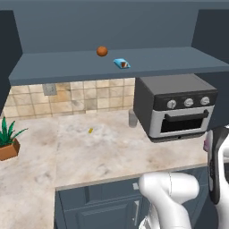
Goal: Pick the bar and jam from the counter and place them in the cabinets closest to them.
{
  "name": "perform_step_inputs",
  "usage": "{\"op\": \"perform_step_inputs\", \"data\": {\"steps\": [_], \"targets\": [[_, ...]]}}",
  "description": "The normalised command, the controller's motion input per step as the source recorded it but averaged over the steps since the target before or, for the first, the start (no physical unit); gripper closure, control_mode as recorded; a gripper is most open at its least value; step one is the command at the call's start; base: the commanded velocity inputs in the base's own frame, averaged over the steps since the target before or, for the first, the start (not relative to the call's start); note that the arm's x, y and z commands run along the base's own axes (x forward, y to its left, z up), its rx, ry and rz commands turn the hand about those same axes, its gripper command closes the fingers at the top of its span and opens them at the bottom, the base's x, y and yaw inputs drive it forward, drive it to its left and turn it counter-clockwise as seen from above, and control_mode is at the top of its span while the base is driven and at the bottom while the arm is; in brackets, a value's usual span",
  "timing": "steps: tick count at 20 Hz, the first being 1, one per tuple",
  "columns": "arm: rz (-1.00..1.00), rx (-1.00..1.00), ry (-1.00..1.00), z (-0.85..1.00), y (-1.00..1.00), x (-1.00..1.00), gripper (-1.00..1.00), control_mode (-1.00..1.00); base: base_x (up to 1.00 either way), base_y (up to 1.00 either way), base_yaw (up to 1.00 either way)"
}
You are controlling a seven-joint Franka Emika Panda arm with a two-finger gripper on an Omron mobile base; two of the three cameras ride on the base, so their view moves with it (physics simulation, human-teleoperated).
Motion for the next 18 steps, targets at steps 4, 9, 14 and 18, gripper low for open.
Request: {"op": "perform_step_inputs", "data": {"steps": [4,9,14,18], "targets": [[0.00,-0.06,0.02,-0.21,0.00,0.12,-1.00,-1.00,0.00,0.00,0.00],[0.00,-0.05,0.05,-0.21,-0.01,0.12,-1.00,-1.00,0.00,0.00,0.00],[0.00,-0.03,0.09,-0.23,0.00,0.14,-1.00,-1.00,0.00,0.00,0.00],[0.00,0.00,0.13,-0.25,0.00,0.15,-1.00,-1.00,0.00,0.00,0.00]]}}
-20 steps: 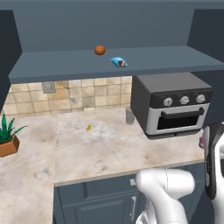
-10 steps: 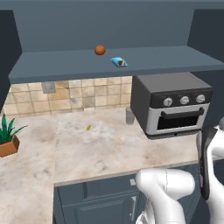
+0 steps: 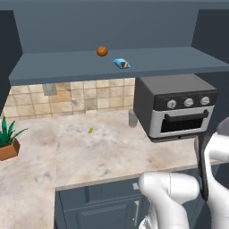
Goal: Pick the bar and jam from the counter and place them in the cabinets closest to them.
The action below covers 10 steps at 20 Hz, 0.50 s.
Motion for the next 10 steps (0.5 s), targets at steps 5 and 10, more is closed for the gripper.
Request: {"op": "perform_step_inputs", "data": {"steps": [5,10], "targets": [[0.00,0.00,0.15,-0.24,-0.02,0.17,-1.00,-1.00,0.00,0.00,0.00],[0.00,0.00,0.15,-0.29,-0.08,0.19,-1.00,-1.00,0.00,0.00,0.00]]}}
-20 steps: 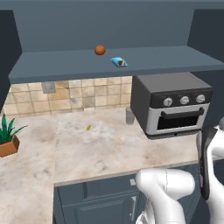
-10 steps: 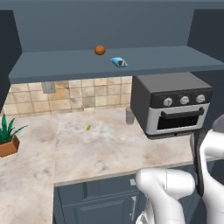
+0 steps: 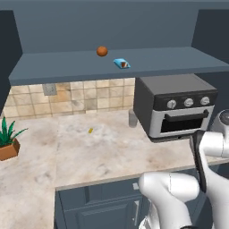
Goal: Pick the bar and jam from the counter and place them in the cabinets closest to them.
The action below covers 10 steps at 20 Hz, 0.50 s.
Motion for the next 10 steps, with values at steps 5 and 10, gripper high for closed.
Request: {"op": "perform_step_inputs", "data": {"steps": [5,10], "targets": [[0.00,0.05,0.14,-0.26,-0.21,0.18,-1.00,-1.00,0.00,0.00,0.00],[0.00,0.02,0.01,-0.01,-0.03,0.00,-1.00,-1.00,0.00,0.00,0.00]]}}
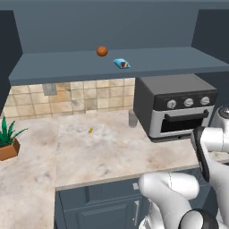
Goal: Pick the bar and jam from the counter and place them in the cabinets closest to them.
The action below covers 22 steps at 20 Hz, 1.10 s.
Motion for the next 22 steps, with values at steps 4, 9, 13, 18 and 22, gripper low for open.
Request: {"op": "perform_step_inputs", "data": {"steps": [4,9,13,18,22], "targets": [[0.01,0.05,0.00,-0.01,-0.20,0.05,-1.00,-1.00,0.00,0.00,0.00],[0.02,0.13,0.00,-0.06,-0.38,0.05,-1.00,-1.00,0.00,0.00,0.00],[0.00,0.04,0.00,0.00,-0.06,0.00,-1.00,-1.00,0.00,0.00,0.00],[0.00,0.00,0.00,0.00,0.00,0.00,-1.00,-1.00,0.00,0.00,0.00],[0.00,0.00,0.00,-0.13,0.00,0.00,-1.00,-1.00,0.00,0.00,0.00]]}}
